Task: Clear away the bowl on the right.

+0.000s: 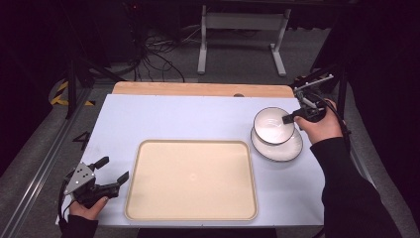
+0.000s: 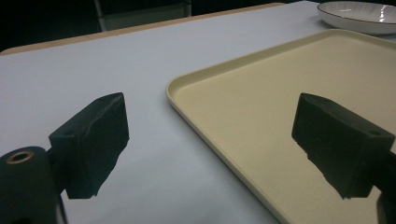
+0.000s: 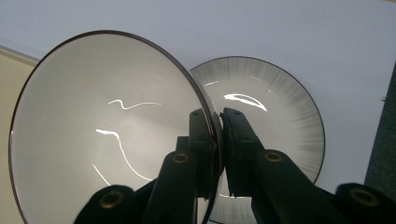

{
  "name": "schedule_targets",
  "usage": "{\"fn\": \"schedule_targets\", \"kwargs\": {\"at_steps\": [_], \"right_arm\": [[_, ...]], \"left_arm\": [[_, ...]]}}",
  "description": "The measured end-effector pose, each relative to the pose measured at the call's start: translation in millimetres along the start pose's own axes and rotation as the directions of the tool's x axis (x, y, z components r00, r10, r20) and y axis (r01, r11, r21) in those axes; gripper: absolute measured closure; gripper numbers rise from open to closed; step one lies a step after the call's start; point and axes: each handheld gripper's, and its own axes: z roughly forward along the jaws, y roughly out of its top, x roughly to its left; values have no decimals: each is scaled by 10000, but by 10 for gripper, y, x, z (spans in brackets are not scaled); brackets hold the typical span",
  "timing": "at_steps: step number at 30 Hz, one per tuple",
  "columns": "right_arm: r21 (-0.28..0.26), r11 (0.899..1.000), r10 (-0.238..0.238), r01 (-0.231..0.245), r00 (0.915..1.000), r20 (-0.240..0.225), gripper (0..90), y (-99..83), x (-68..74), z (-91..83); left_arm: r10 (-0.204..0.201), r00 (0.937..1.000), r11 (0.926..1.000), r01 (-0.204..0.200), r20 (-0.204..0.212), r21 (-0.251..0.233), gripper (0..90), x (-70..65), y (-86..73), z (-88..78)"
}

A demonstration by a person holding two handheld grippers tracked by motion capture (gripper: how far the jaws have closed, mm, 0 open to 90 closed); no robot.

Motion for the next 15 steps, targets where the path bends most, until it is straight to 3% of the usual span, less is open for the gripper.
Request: {"fn": "schedule_targets", "kwargs": {"at_steps": [7,15], "right_arm": [[-275,9996,-2,-9,9991,-418,828,5,222,-21],[-236,9995,-221,203,9969,-761,826,3,478,-9]], "left_arm": [[2,10000,10000,-2,-9,-41,118,1,-1,-1],[44,10000,10000,-44,-2,-37,118,2,2,-4]]}}
